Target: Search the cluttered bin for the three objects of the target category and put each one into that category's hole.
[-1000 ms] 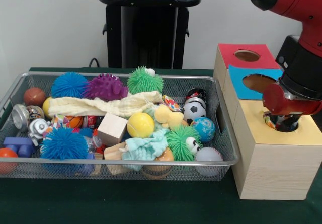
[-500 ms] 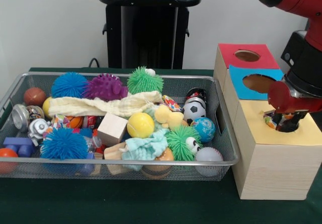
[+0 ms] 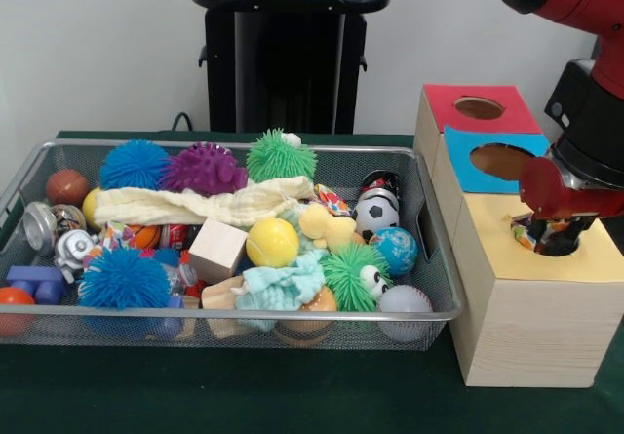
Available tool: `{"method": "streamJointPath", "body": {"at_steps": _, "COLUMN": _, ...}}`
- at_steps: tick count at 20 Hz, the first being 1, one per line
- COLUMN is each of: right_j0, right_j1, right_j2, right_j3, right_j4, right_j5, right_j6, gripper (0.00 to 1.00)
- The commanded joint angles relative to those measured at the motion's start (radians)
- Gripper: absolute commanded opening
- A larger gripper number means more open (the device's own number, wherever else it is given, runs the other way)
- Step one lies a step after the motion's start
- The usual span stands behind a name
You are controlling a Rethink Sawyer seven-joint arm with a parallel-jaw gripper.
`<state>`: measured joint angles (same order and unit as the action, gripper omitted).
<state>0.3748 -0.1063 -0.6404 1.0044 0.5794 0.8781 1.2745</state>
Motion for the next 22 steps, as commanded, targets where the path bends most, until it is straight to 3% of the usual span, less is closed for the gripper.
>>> {"method": "streamJointPath", "body": {"at_steps": 1, "right_j0": -0.056, "right_j1": -0.02, "right_j2": 0.049, "right_j3": -0.049, "right_j4": -0.03, "right_j5": 0.025, "right_j6": 0.255, "gripper": 0.0}}
{"method": "streamJointPath", "body": {"at_steps": 9, "right_j0": -0.06, "right_j1": -0.011, "right_j2": 0.04, "right_j3": -0.081, "right_j4": -0.033, "right_j5": 0.058, "right_j6": 0.267, "gripper": 0.0}}
{"method": "streamJointPath", "body": {"at_steps": 18, "right_j0": -0.081, "right_j1": 0.01, "right_j2": 0.0, "right_j3": -0.226, "right_j4": -0.029, "right_j5": 0.213, "right_j6": 0.298, "gripper": 0.0}}
{"method": "streamJointPath", "body": {"at_steps": 22, "right_j0": -0.081, "right_j1": 0.016, "right_j2": -0.021, "right_j3": -0.246, "right_j4": -0.044, "right_j5": 0.26, "right_j6": 0.307, "gripper": 0.0}}
